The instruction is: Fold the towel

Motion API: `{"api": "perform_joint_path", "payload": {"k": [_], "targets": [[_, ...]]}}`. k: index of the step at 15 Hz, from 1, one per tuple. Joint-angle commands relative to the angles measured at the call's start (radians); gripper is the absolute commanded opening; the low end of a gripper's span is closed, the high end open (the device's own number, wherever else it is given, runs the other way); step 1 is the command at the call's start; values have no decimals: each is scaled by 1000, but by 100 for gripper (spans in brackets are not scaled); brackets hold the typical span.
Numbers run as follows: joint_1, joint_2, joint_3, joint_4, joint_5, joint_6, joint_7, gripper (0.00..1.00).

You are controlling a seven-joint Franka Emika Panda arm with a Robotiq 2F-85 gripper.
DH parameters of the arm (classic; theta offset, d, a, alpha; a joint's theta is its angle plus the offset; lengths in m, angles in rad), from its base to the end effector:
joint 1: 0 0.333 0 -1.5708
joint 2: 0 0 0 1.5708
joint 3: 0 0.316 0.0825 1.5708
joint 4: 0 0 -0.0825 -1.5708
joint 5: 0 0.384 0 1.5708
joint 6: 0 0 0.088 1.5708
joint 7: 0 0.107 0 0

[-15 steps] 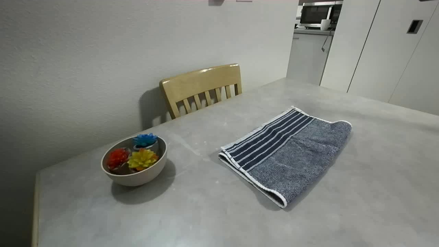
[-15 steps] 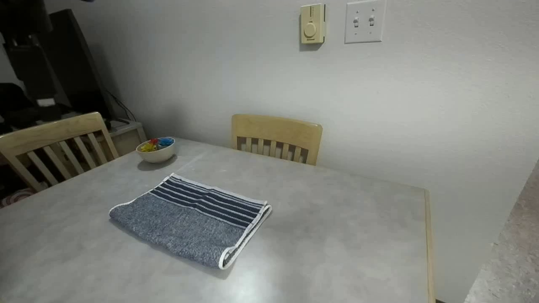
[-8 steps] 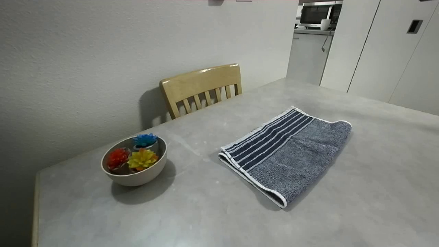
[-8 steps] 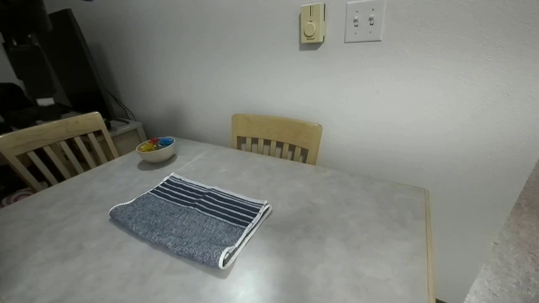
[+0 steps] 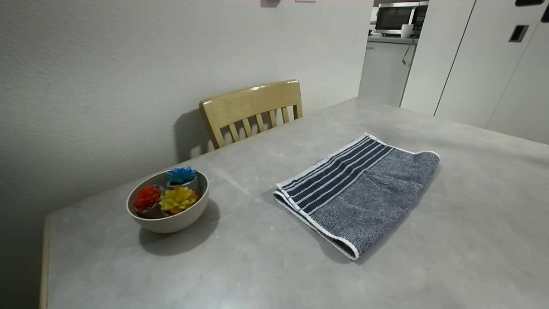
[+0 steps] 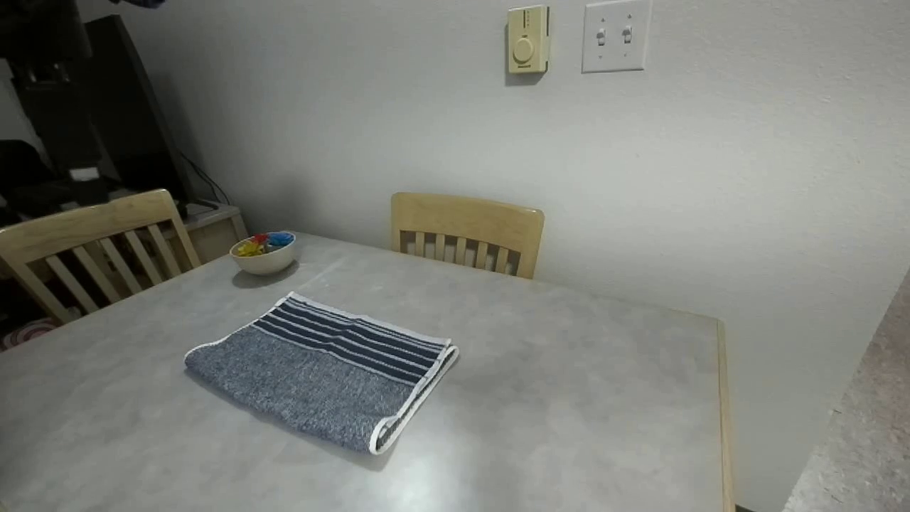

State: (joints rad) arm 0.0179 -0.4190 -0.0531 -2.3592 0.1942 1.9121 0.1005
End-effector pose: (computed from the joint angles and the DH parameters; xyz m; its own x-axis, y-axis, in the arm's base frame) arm 0.4203 -0.0024 0.4854 0.9799 -0.1916 -0.0559 -0.1990 -0.9601 -0.1965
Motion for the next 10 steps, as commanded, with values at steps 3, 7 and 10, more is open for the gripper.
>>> {"api": "perform_joint_path", "payload": {"k": [3, 7, 10], "targets": [[13, 136, 91, 23, 15, 151, 90, 100], [36, 263, 156, 52, 10, 296, 229, 100], [67, 346, 180, 74, 30, 423, 272, 100]]}}
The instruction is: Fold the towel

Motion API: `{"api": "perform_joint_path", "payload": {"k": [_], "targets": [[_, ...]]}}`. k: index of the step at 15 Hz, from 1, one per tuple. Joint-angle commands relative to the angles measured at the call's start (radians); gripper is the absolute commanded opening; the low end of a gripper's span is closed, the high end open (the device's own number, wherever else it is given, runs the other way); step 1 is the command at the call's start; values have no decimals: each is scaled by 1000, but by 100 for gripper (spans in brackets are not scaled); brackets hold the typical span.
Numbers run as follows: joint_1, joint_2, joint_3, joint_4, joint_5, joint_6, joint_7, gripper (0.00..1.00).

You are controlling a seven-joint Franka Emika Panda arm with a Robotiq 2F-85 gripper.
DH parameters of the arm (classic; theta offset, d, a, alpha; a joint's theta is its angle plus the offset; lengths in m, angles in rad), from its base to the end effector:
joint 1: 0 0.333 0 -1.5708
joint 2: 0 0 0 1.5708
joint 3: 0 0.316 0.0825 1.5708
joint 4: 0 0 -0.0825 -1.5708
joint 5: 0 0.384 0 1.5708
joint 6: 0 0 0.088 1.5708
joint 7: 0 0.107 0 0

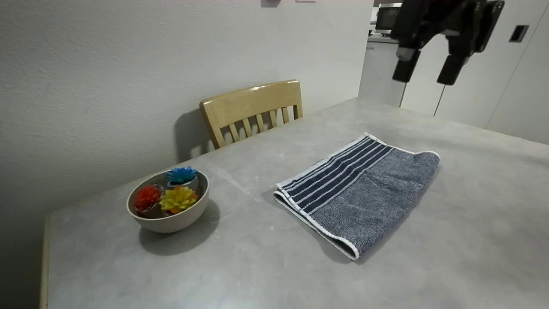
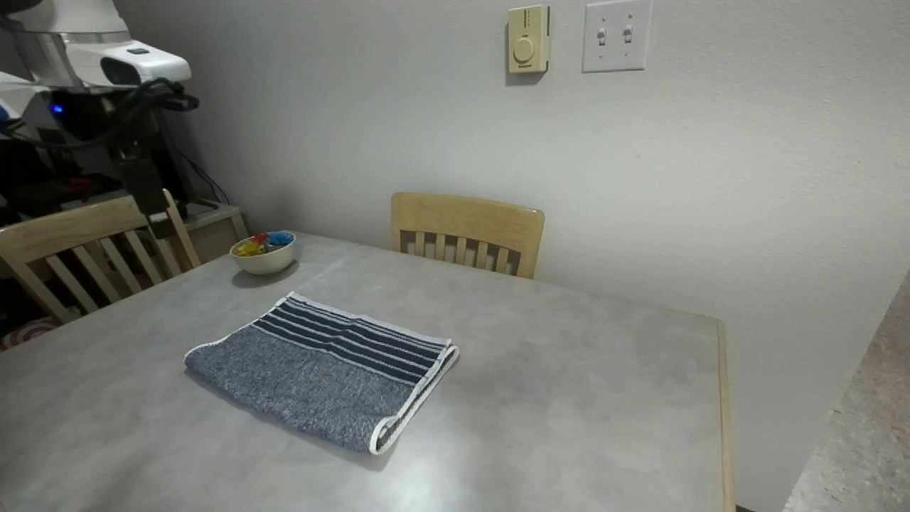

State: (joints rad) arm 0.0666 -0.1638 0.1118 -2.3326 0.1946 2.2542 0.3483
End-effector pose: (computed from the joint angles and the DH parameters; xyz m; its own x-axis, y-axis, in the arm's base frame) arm 0.4820 0.0930 0.4109 0.9582 -0.2851 0.0236 -0.2779 -0.9473 -0.1595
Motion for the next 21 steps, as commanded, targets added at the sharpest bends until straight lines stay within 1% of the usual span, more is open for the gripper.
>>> {"api": "perform_joint_path", "payload": {"k": [1, 2, 3, 6, 7, 8, 9, 10, 12, 17, 18, 21], "targets": [[26, 100, 16, 47, 32, 99, 18, 100], [21, 56, 10, 18, 2, 67, 23, 100], [27, 73, 11, 23, 1, 76, 24, 100], [27, 67, 10, 24, 1, 74, 24, 100], [22, 75, 2, 26, 35, 103, 43, 100], [21, 97, -7, 46, 80, 89, 25, 100], [23, 112, -8, 64, 90, 76, 20, 100], [22, 147, -11, 87, 86, 75, 3, 100], [23, 198, -9, 133, 38, 47, 21, 100], [50, 392, -10, 300, -133, -84, 28, 100], [62, 426, -13, 329, -160, -84, 48, 100], [93, 550, -11, 427, -184, -95, 24, 100]]}}
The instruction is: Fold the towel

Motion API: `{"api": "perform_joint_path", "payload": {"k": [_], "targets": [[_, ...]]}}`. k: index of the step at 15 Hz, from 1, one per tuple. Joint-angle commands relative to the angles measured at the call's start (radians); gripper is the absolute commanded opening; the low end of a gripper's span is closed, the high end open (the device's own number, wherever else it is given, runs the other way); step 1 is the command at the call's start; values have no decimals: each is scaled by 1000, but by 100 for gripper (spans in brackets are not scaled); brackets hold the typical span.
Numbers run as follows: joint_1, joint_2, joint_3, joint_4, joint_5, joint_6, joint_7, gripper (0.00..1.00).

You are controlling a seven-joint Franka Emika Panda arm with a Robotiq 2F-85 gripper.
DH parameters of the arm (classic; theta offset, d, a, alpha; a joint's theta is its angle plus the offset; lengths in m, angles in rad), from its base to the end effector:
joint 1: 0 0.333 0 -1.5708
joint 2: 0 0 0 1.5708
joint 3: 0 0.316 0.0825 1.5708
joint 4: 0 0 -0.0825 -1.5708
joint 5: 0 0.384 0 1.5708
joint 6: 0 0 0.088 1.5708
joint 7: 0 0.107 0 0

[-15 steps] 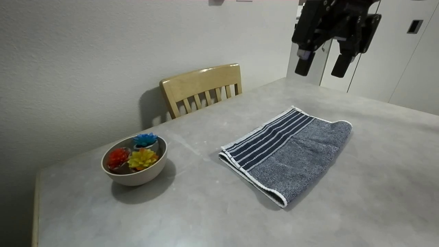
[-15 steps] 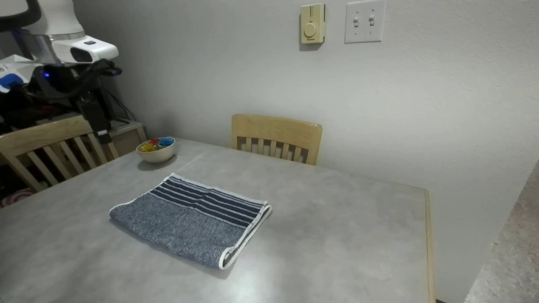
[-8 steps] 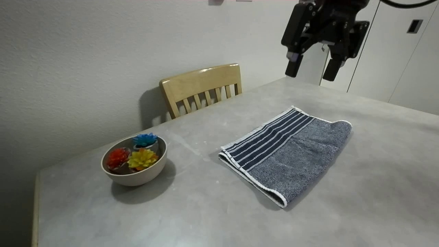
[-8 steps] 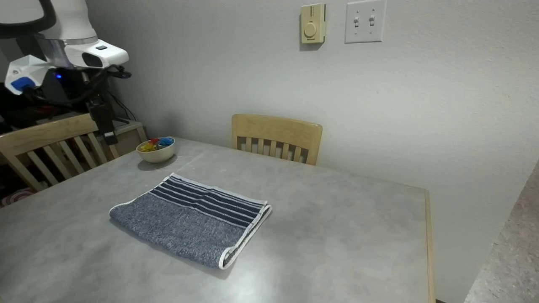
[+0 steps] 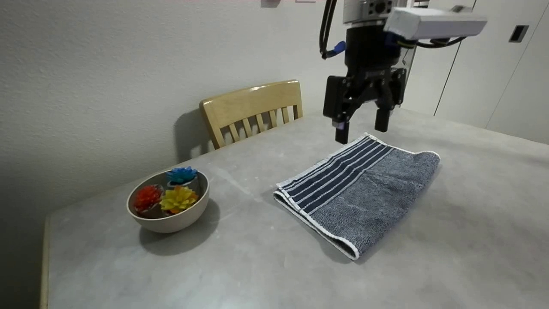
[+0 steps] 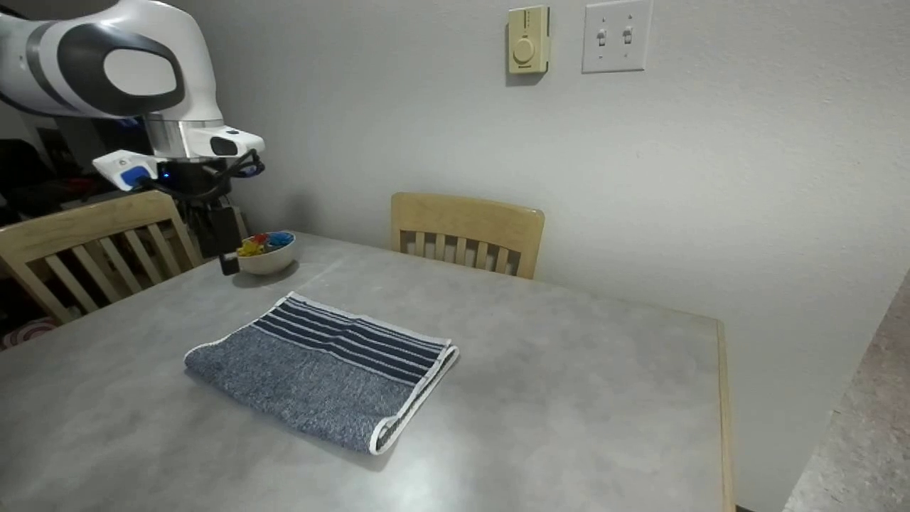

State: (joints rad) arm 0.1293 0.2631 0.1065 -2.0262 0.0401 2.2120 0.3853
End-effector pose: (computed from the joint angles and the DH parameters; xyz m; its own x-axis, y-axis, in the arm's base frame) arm 0.5686 0.1364 0.3134 0.9803 -0.1745 -0.0929 -0.1775 -0.9838 -0.0247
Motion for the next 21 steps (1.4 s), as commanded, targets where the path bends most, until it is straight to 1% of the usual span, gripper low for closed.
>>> {"api": "perform_joint_path", "payload": {"k": [1, 2, 4, 6, 8, 9, 11, 12, 13, 15, 17, 18, 21], "targets": [[34, 158, -3, 153, -18, -85, -29, 100], [34, 76, -13, 64, -6, -25, -8, 100], [49, 137, -14, 113, -5, -42, -10, 100], [51, 158, -14, 134, -4, -52, -13, 100], [78, 159, -33, 133, -65, -20, 25, 100], [102, 187, -53, 157, -94, 8, 100, 100], [141, 254, -75, 213, -171, -8, 161, 100], [151, 277, -82, 229, -176, -2, 200, 100], [151, 307, -79, 255, -158, -18, 207, 100], [137, 354, -59, 293, -108, -25, 166, 100], [137, 389, -60, 321, -96, -27, 151, 100], [141, 405, -64, 335, -104, -30, 138, 100], [159, 445, -74, 385, -152, -127, 59, 100]]}}
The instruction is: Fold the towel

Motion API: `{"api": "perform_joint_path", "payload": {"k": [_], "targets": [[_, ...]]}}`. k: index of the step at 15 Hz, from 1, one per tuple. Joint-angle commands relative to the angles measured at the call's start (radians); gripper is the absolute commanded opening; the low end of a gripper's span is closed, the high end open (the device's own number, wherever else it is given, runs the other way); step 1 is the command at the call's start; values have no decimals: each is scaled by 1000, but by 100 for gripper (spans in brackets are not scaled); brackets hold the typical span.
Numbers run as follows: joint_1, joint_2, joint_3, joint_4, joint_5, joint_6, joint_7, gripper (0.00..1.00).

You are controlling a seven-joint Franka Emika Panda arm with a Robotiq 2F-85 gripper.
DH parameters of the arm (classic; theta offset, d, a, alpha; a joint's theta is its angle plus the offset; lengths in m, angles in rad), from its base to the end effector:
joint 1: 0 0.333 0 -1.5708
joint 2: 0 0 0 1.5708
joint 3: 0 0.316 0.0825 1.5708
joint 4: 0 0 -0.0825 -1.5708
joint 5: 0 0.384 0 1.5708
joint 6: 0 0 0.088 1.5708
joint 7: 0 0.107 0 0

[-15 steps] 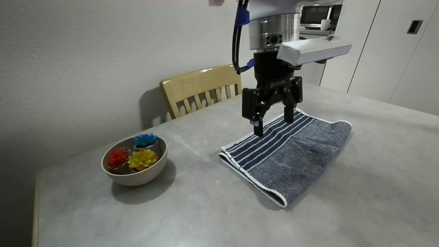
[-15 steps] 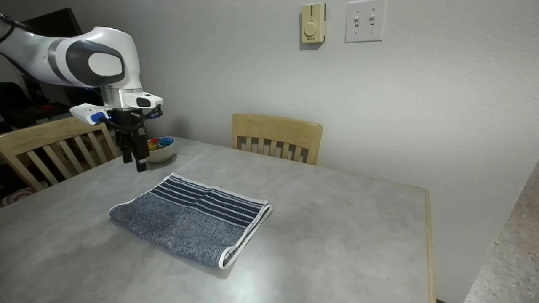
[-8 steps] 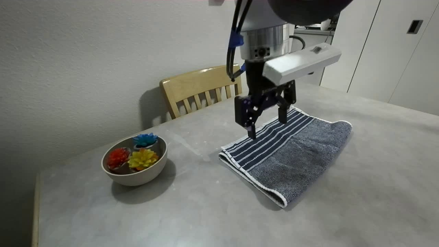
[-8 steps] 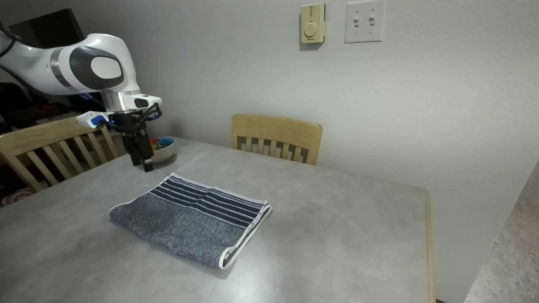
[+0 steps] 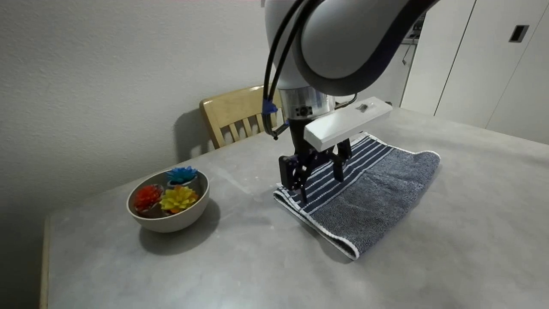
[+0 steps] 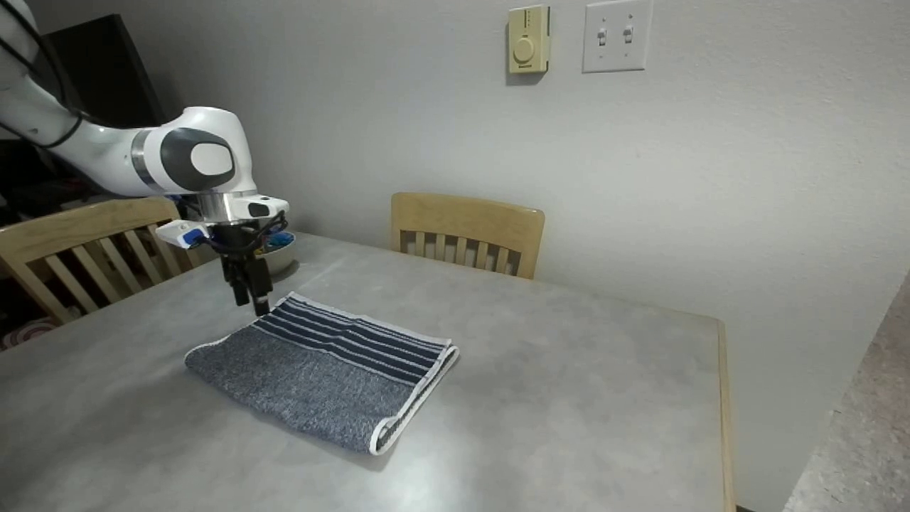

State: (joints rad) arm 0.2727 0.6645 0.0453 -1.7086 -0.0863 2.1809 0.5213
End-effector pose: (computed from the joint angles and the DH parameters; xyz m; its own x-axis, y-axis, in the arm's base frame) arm 0.6211 0.1987 0.1907 0.9756 -0.1608 -0.1493 -0.1431 -0.9821 0.1227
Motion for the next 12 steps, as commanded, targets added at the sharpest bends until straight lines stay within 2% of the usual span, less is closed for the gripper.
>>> {"api": "perform_joint_path", "payload": {"k": [1, 3, 5, 8, 12], "targets": [[22, 55, -15, 82, -43, -136, -97, 100], [40, 81, -21, 117, -88, -208, -129, 100], [55, 104, -24, 142, -131, -222, -145, 100], [74, 131, -26, 161, -171, -154, -128, 100], [77, 155, -29, 175, -163, -74, -112, 100]]}}
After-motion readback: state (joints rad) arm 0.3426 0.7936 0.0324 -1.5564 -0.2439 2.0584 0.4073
